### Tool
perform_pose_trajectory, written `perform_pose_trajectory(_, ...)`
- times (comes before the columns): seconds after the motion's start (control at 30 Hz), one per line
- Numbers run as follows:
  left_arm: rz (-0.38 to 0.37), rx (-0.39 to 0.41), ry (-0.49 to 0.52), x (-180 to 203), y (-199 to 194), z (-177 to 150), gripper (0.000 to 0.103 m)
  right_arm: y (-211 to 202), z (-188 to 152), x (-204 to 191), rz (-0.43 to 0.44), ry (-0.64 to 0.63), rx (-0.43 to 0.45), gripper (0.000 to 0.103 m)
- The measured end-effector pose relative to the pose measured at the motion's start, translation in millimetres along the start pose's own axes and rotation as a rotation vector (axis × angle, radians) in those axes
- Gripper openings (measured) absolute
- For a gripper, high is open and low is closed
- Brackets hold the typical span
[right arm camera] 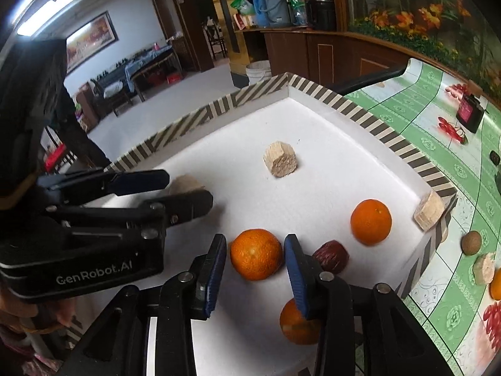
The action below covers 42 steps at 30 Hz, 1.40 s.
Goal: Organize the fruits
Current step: 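Open the left tool to drop the cube while the right tool releases the orange, then grasp a rough beige ball with the left tool while the right tool grasps an orange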
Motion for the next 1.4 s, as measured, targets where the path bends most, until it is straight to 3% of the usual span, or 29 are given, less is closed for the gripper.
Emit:
perform_pose_trajectory(0.23,0.02,0.052,-0.004,3,-20,-6,0.058,-36,-8,2,0.006,0.012,0.065,0.038)
perform_pose_trajectory(0.53,-0.011,0.124,0.078,50,-49,-16,0.058,-76,-38,26,-0.02,0.092,0.122,0.038)
perform_pose_trajectory(1.0,-0.096,0.07,0.198,144,-38,-32,0.058,-111,-125,129,-0.146,0.305,0.108,0.038)
perform_pose_trajectory(1.27,-0.126,0.037,0.258,184,-26,-30,0.058,-124,-155,180,-0.189,0.386,0.099,0.038)
perform_pose_trajectory(1.4,-0.141,0.015,0.282,202,-17,-27,0.058,-119,-152,197,-0.189,0.405,0.082,0.039)
Point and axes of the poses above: each gripper's, at about its wrist camera, not at the fingertips, and y roughly the way its jaws point, x to its right, z to its top, the point moved 7 cm from there along y, roughly the way its jaws point, and after that the axes turned 13 degrees about -x, right-handed, at the moved point
